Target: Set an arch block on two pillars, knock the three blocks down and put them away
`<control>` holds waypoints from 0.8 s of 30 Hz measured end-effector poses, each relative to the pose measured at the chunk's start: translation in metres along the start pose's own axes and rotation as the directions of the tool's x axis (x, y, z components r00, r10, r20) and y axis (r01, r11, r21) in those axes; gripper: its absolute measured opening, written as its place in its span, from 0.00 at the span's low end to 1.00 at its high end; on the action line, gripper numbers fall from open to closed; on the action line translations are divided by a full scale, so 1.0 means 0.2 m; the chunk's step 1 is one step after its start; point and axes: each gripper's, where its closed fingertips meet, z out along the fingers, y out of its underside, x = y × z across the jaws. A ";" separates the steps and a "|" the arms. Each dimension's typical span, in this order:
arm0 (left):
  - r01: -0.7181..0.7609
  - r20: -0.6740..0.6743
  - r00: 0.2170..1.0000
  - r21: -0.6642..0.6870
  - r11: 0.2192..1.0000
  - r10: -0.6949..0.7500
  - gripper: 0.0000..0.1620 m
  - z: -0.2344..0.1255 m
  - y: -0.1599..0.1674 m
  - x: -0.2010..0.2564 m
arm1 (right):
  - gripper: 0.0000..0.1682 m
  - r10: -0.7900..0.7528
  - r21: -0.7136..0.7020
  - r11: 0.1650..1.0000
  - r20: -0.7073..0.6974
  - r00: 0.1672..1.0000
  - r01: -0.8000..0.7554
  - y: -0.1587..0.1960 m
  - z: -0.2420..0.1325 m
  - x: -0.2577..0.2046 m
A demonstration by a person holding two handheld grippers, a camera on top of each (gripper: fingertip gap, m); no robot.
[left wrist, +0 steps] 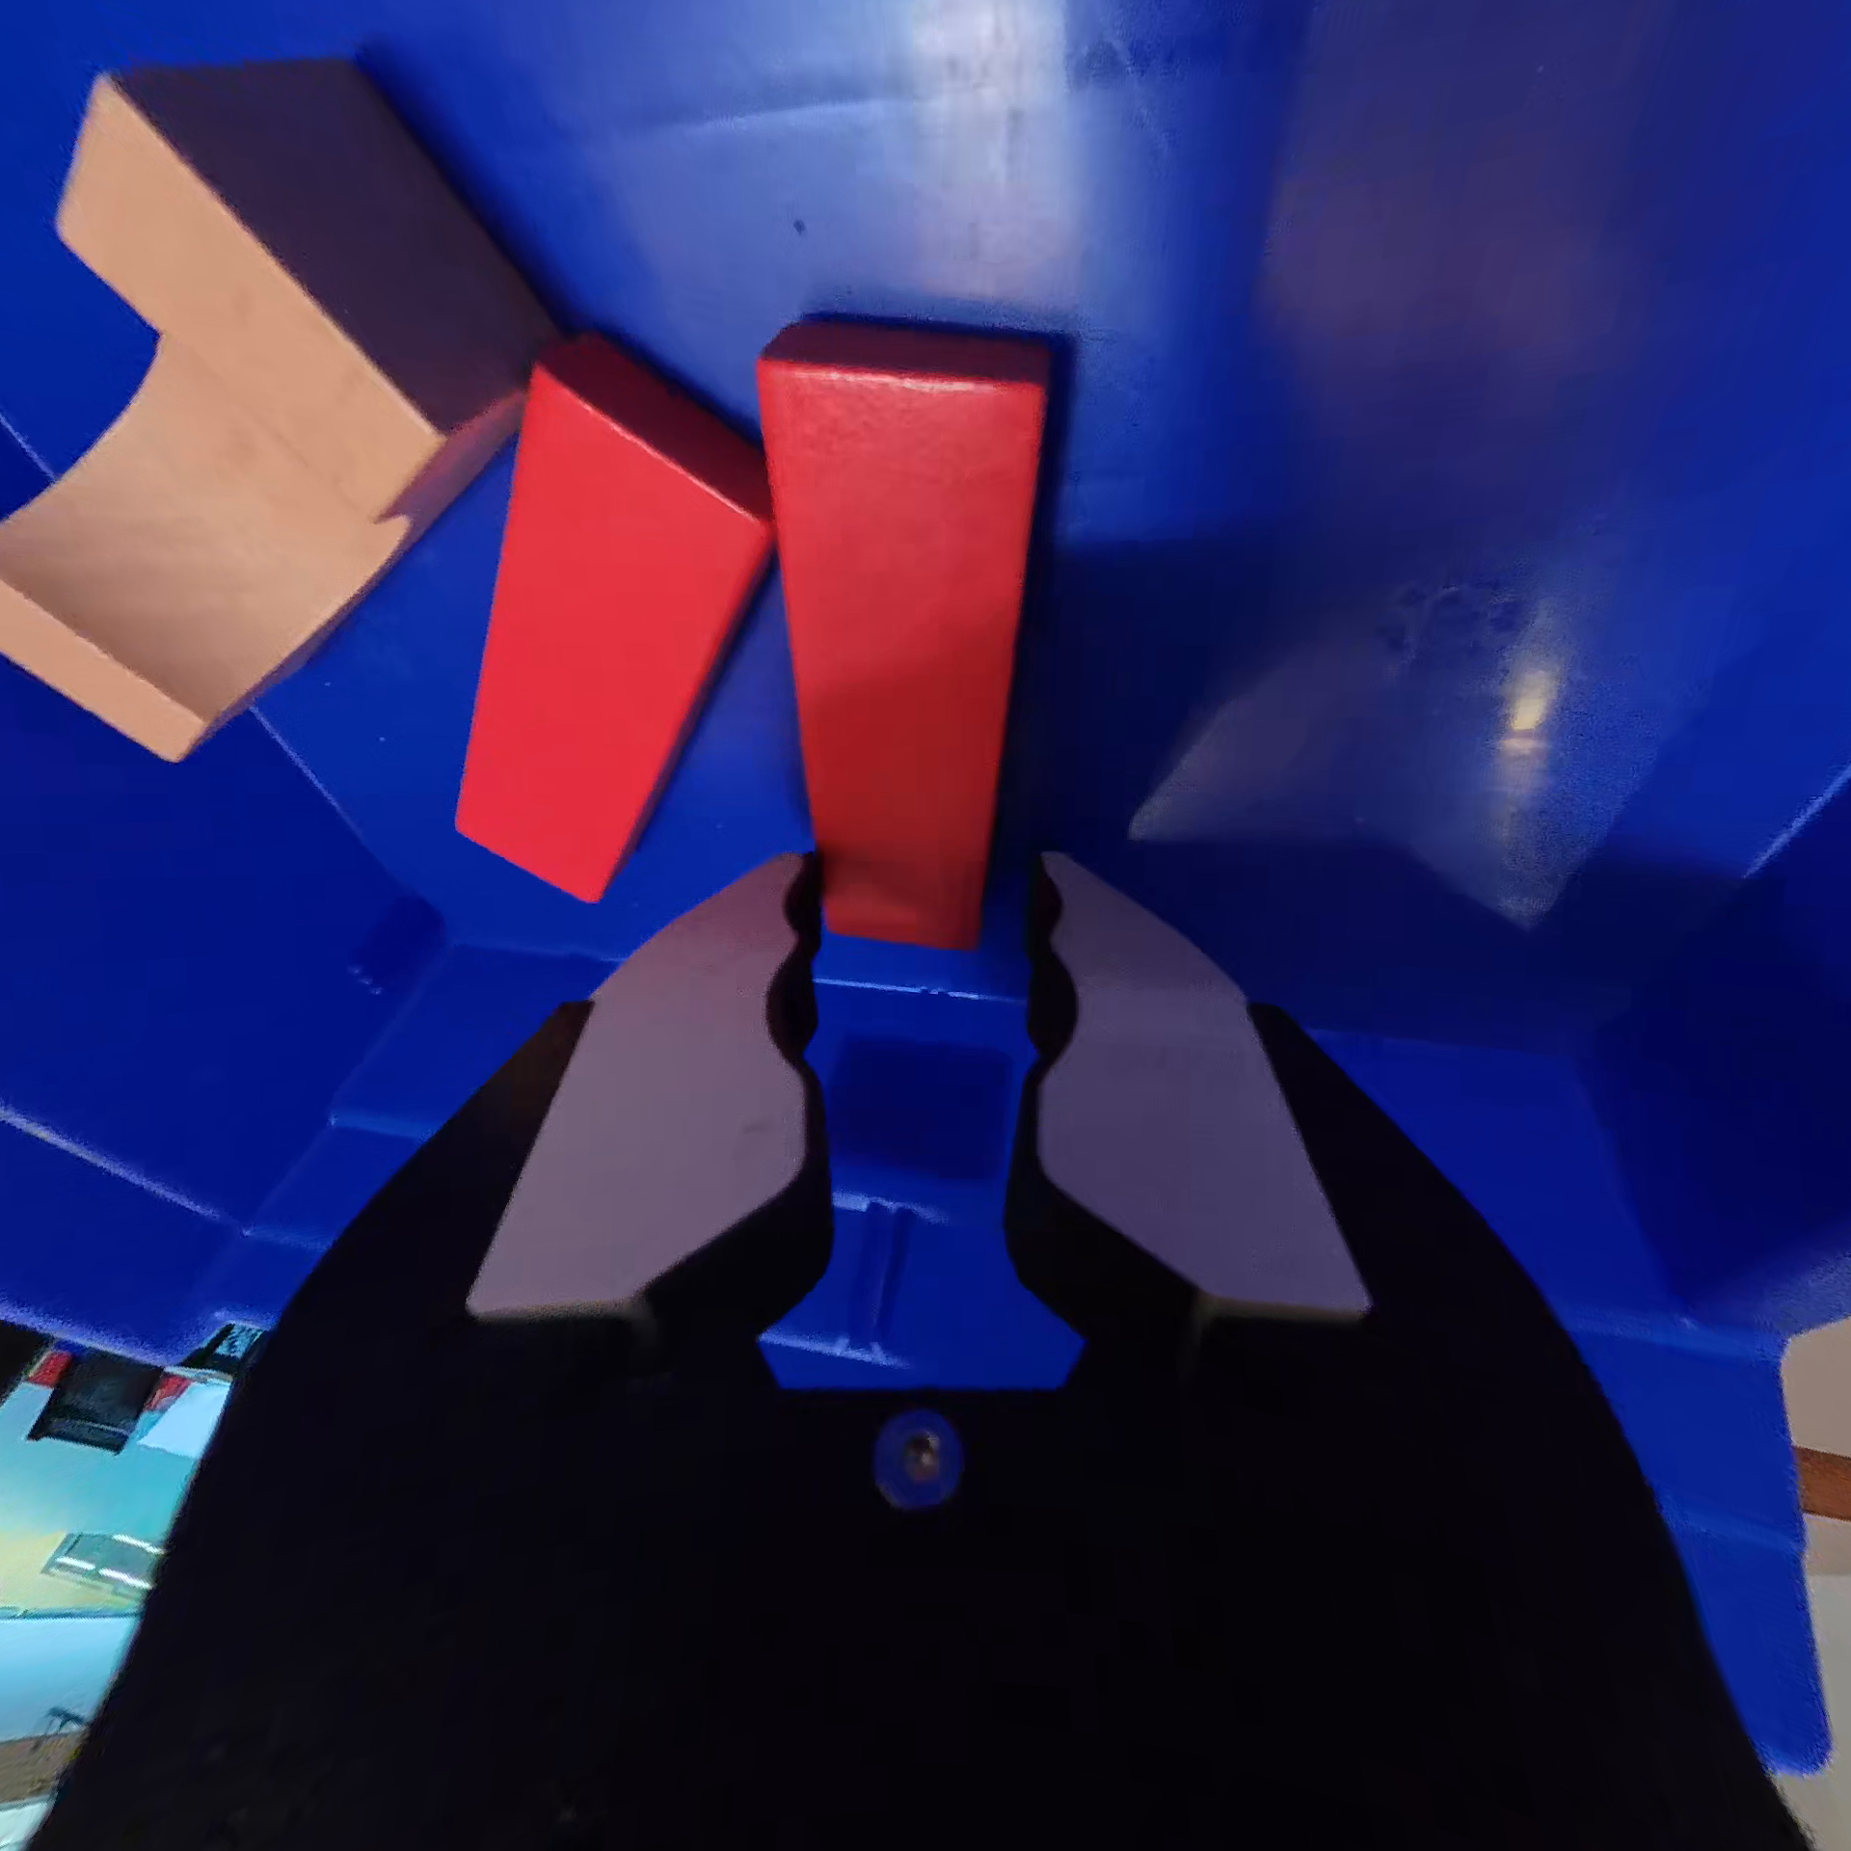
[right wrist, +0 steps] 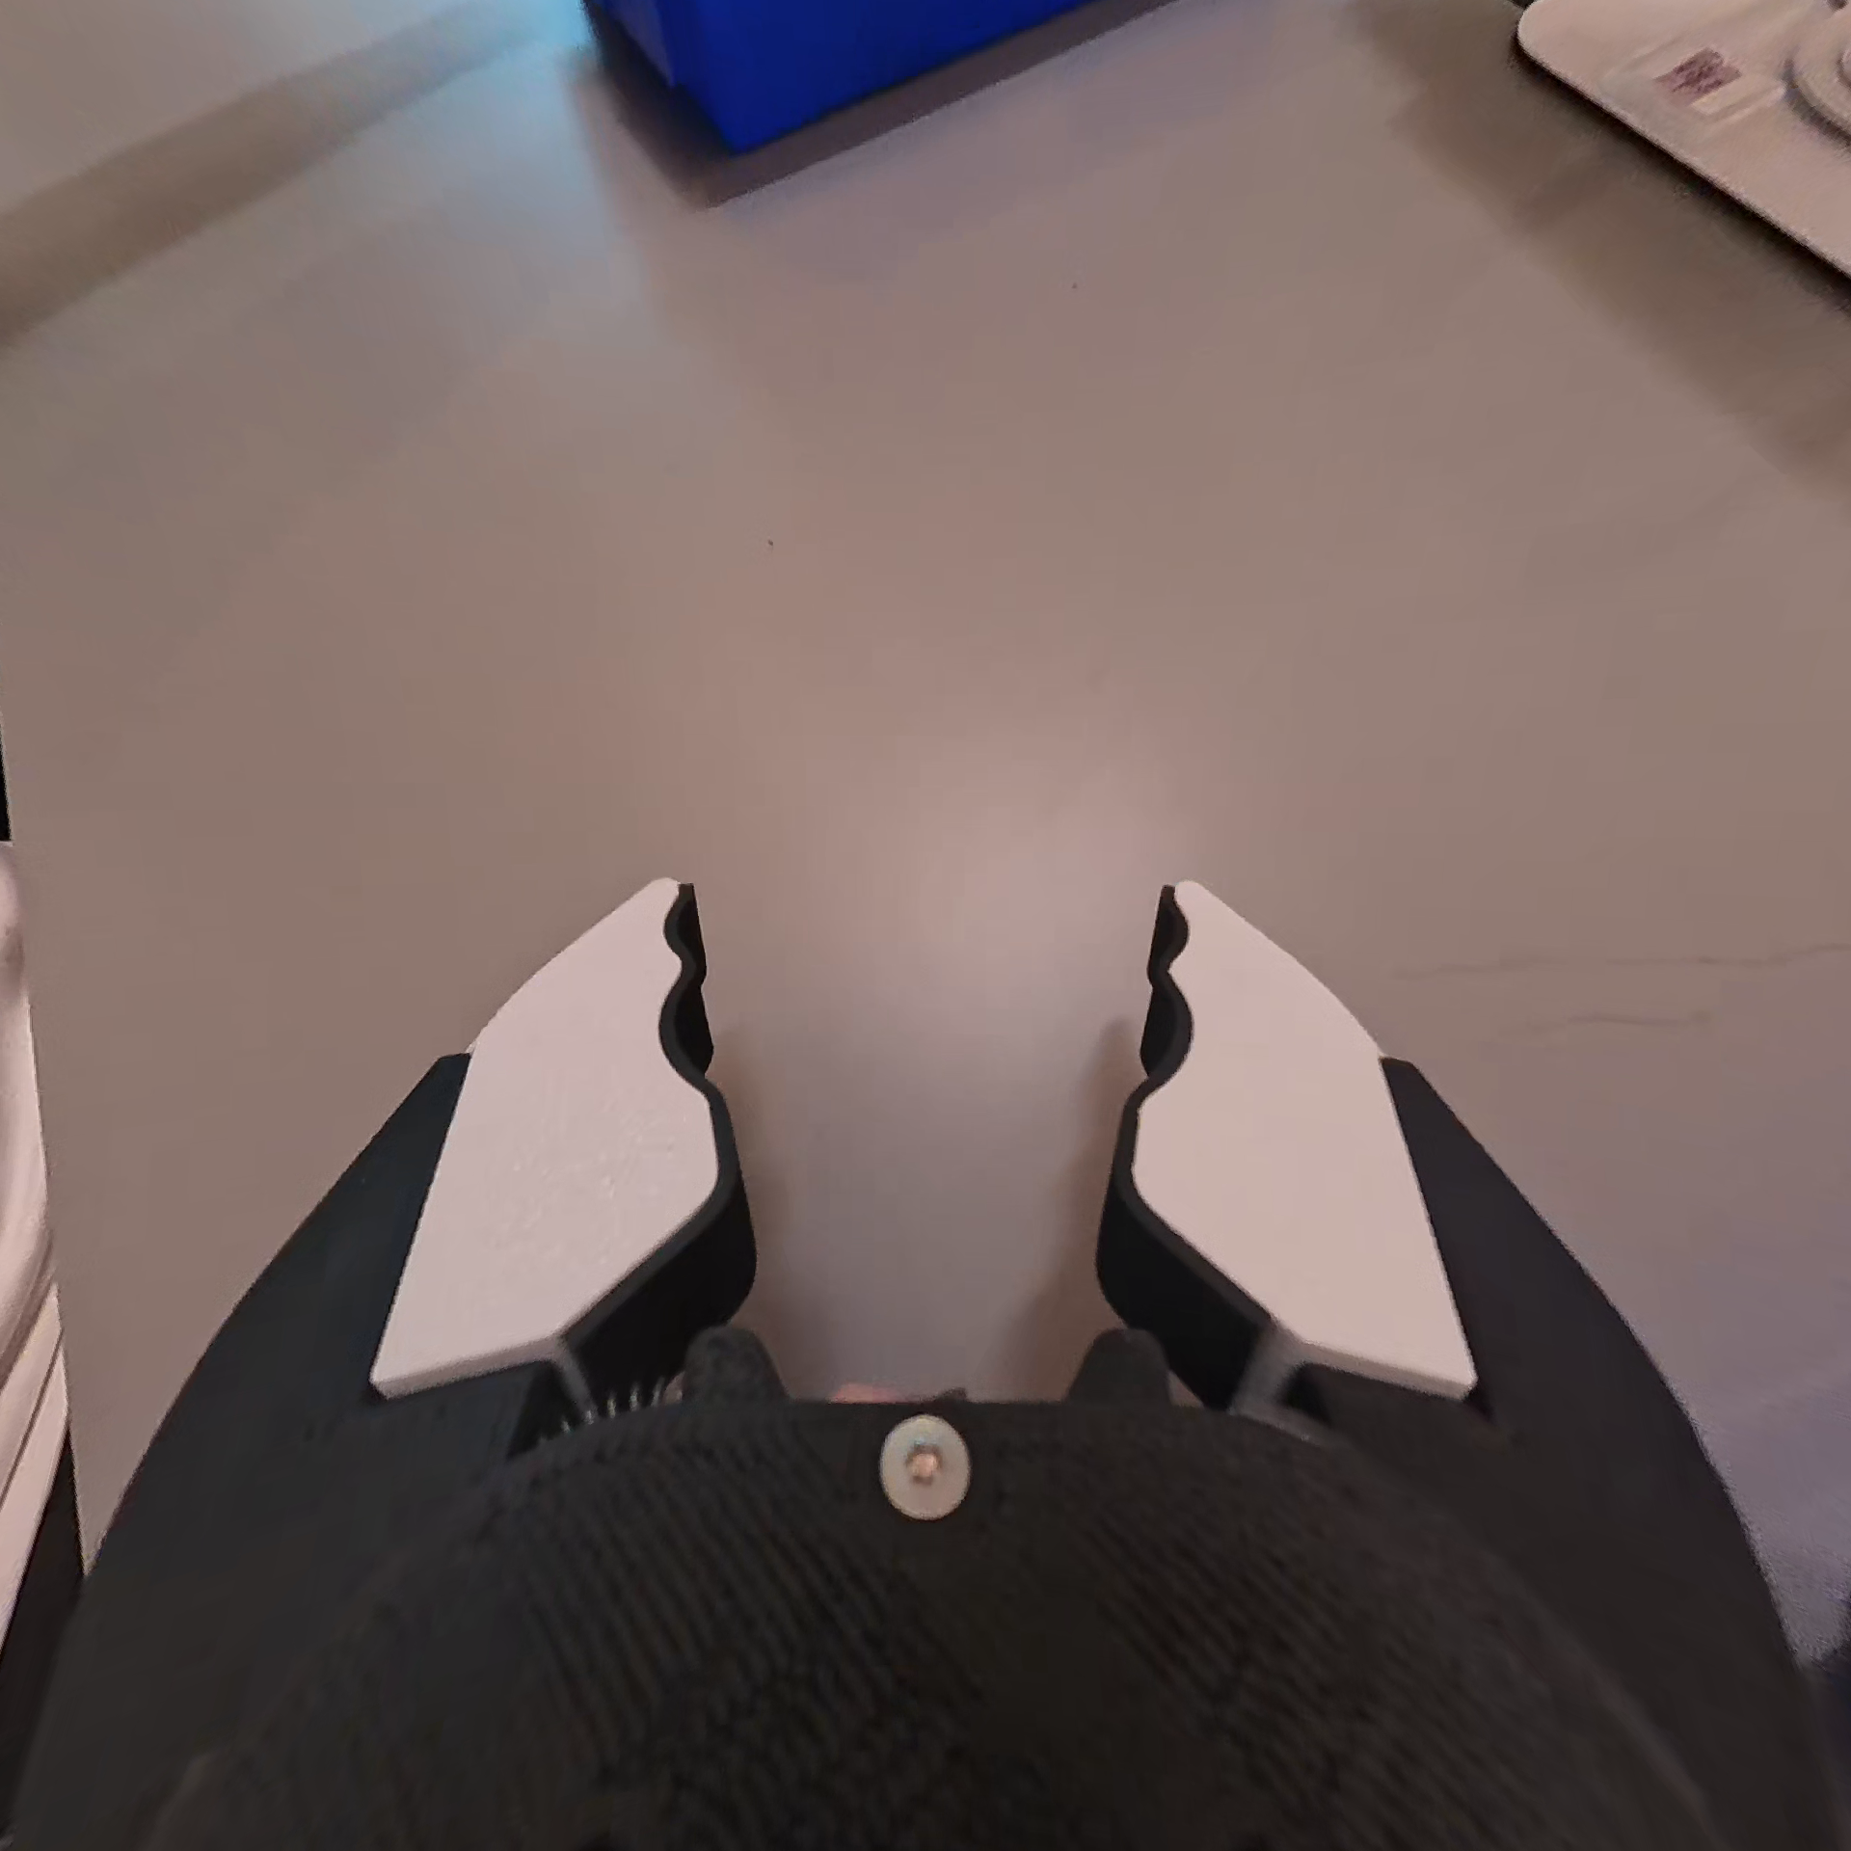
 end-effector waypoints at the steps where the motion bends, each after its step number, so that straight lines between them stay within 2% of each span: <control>1: 0.006 -0.003 1.000 0.004 1.000 -0.006 0.20 0.00 0.00 0.00 | 0.51 -0.003 0.008 1.000 0.002 1.000 0.003 -0.01 0.00 0.00; 9: 0.139 -0.015 0.990 0.066 0.988 -0.139 0.20 -0.05 -0.03 0.03 | 0.50 -0.062 0.094 0.993 -0.067 0.996 0.068 -0.13 0.05 0.04; 12: 0.233 -0.021 0.972 0.174 0.957 -0.233 0.20 -0.18 -0.07 0.06 | 0.50 -0.102 0.169 0.979 -0.095 0.990 0.117 -0.24 0.04 0.05; 14: 0.302 -0.042 0.952 0.286 0.910 -0.303 0.20 -0.33 -0.12 0.09 | 0.49 -0.138 0.251 0.954 -0.113 0.984 0.163 -0.35 0.03 0.04; 17: 0.320 -0.072 0.941 0.513 0.797 -0.331 0.19 -0.62 -0.29 0.16 | 0.45 -0.224 0.374 0.893 -0.118 0.967 0.252 -0.55 0.01 -0.01; 19: 0.291 -0.065 0.945 0.617 0.731 -0.322 0.19 -0.80 -0.42 0.22 | 0.44 -0.290 0.448 0.840 -0.110 0.951 0.308 -0.72 -0.01 -0.07; 21: 0.258 -0.071 0.954 0.694 0.672 -0.293 0.19 -0.94 -0.56 0.30 | 0.43 -0.337 0.505 0.798 -0.080 0.938 0.330 -0.87 -0.02 -0.12; 24: 0.221 -0.084 0.966 0.756 0.616 -0.244 0.19 -1.06 -0.78 0.41 | 0.39 -0.432 0.493 0.776 -0.037 0.901 0.392 -1.03 -0.01 -0.18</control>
